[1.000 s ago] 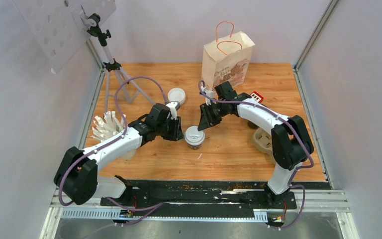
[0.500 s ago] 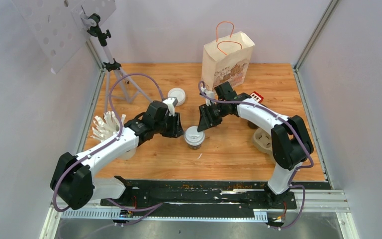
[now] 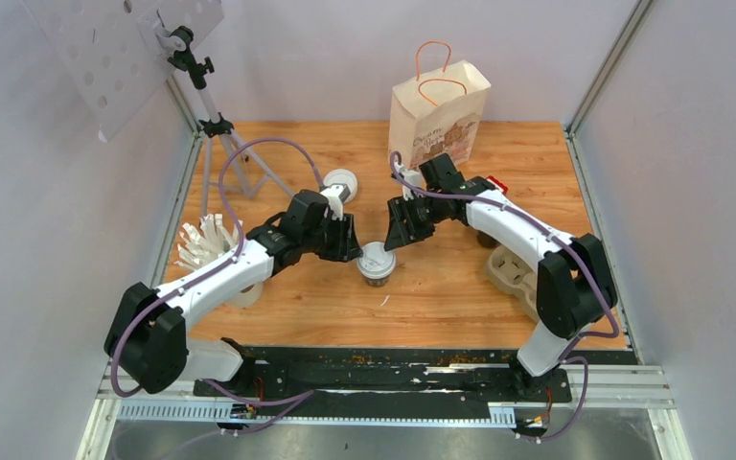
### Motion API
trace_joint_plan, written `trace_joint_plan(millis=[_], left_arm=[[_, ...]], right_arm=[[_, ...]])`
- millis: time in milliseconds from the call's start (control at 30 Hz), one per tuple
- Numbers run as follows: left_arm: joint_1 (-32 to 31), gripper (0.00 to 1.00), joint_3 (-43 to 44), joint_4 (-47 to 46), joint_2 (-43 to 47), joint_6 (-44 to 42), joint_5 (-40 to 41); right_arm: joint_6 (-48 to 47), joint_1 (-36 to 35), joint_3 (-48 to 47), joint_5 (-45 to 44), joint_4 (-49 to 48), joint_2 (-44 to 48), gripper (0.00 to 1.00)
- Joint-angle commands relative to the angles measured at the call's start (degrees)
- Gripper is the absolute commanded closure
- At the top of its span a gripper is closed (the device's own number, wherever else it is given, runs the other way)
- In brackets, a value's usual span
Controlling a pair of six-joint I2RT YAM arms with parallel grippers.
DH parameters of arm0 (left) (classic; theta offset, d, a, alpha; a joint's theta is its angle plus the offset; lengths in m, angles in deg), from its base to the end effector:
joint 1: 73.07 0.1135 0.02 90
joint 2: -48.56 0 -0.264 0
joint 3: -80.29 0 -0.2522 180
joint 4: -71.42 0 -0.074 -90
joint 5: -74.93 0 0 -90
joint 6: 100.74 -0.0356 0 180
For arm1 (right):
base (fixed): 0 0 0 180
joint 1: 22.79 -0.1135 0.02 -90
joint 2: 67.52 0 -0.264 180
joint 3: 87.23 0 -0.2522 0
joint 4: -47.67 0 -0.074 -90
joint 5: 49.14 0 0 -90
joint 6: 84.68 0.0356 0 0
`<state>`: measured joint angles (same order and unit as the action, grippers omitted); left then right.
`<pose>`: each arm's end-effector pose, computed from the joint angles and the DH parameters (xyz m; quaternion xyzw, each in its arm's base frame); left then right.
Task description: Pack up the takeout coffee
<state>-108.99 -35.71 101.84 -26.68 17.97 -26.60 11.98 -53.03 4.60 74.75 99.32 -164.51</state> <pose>0.2238 -0.1709 0.2473 0.0981 0.9033 -0.2952 0.2953 0.2944 0.1946 0.2468 -0.2617 0.8903 0.3445 0.1421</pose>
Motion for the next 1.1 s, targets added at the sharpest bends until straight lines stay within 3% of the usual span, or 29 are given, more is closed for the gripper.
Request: trace_joint_plan(millis=[0,433,1067], left_arm=[[0.0,0.51,1.0,-4.5,-0.6,-1.6,-2.3],[-0.1,0.52,0.3,-4.7,-3.2,-2.5,-2.5],[0.0,0.58,-1.7,-5.9,-4.8,-1.9,-3.3]], right_arm=[[2.1,-0.2,-0.5,-0.4,-0.3,3.4,0.52],[8.6,-0.3,6.4,3.7,-6.1,5.5,0.4],[10.6,-0.8,10.9,6.4,-10.9,4.0,0.47]])
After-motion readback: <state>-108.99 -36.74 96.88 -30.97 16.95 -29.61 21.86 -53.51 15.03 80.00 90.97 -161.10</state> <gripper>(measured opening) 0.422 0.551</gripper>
